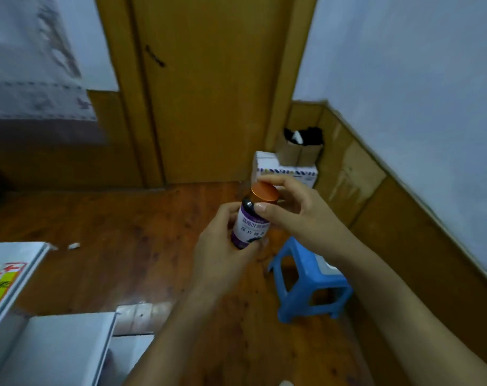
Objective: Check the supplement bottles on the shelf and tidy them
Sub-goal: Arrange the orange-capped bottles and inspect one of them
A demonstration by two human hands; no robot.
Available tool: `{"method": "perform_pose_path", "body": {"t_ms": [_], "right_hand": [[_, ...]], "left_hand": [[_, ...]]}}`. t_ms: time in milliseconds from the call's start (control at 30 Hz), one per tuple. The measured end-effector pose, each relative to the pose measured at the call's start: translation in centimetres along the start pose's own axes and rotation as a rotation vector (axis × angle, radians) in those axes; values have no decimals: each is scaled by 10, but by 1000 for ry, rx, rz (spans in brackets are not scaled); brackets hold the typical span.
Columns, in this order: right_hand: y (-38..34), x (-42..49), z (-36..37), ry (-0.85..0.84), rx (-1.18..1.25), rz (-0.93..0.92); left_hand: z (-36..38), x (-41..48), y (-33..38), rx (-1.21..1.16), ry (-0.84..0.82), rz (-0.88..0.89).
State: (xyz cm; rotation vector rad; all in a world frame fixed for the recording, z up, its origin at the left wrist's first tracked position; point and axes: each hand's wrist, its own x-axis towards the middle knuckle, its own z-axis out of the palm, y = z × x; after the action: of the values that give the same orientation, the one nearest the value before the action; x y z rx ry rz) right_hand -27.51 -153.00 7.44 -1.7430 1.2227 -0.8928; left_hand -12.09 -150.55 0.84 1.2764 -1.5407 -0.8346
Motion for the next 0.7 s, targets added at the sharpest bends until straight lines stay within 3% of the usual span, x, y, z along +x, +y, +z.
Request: {"method": "perform_pose_path", "body": {"t_ms": [200, 467, 700], "right_hand": [[54, -43, -69, 20, -268, 101], [172, -80, -174, 74, -436, 229], [262, -48, -252, -72, -502, 403]], "left_hand": [[88, 13, -1, 175, -184, 10], [271, 39, -7, 310, -399, -112], [385, 79, -33, 285, -467, -229]]}}
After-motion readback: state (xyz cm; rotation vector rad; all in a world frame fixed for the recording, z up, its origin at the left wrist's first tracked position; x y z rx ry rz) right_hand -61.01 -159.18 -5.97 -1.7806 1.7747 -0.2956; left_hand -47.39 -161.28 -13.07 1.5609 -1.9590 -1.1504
